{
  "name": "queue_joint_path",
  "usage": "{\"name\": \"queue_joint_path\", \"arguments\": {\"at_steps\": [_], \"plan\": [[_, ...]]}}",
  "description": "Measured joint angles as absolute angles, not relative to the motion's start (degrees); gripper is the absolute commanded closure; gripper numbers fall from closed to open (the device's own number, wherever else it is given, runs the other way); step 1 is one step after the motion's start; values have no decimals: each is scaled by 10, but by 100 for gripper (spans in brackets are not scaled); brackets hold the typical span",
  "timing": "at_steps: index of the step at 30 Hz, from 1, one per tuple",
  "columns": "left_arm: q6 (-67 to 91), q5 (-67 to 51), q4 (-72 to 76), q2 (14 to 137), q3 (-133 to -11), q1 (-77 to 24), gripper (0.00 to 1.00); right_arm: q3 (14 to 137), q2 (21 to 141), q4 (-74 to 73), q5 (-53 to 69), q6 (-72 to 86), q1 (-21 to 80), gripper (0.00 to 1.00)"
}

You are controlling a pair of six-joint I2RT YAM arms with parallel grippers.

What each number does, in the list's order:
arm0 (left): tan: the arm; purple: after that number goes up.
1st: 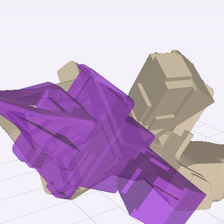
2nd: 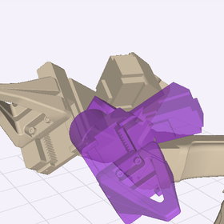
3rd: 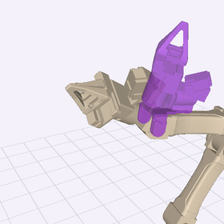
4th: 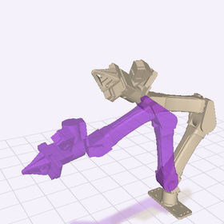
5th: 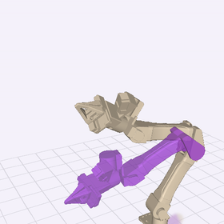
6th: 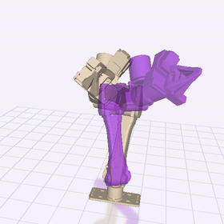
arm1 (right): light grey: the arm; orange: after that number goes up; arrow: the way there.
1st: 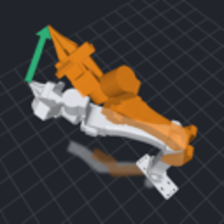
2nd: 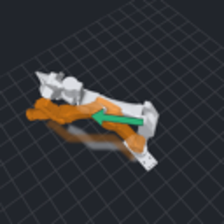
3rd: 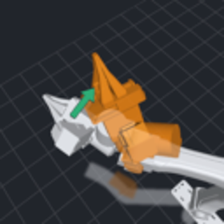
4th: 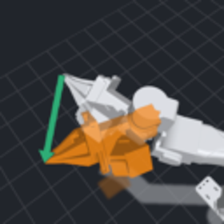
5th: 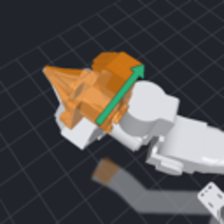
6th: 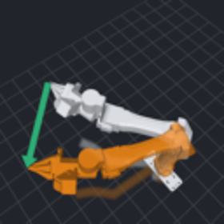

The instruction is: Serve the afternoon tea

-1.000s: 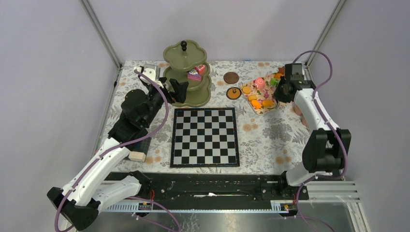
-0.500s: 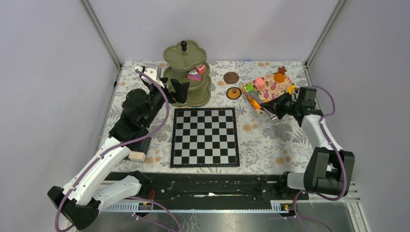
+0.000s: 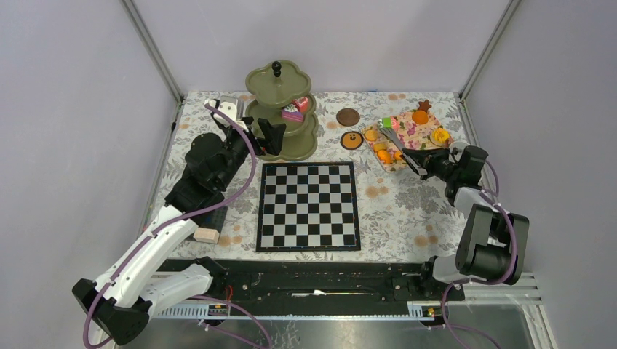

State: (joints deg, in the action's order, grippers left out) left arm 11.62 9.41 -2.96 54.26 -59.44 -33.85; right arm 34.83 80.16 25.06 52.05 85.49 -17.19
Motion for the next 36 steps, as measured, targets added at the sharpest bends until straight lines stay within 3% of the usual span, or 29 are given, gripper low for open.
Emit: {"name": "queue_joint_path", "arguments": {"at_steps": [13, 19, 23, 36], "plan": [[116, 94, -30, 548, -594, -338, 1, 288, 817, 302, 516, 897, -204, 78], [116, 94, -30, 548, -594, -338, 1, 284, 818, 298, 506, 885, -211, 71], [116, 94, -30, 548, -594, -338, 1, 284, 818, 296, 502, 878, -218, 58], [116, 94, -30, 548, -594, -338, 1, 305, 808, 223, 490, 808, -260, 52]]}}
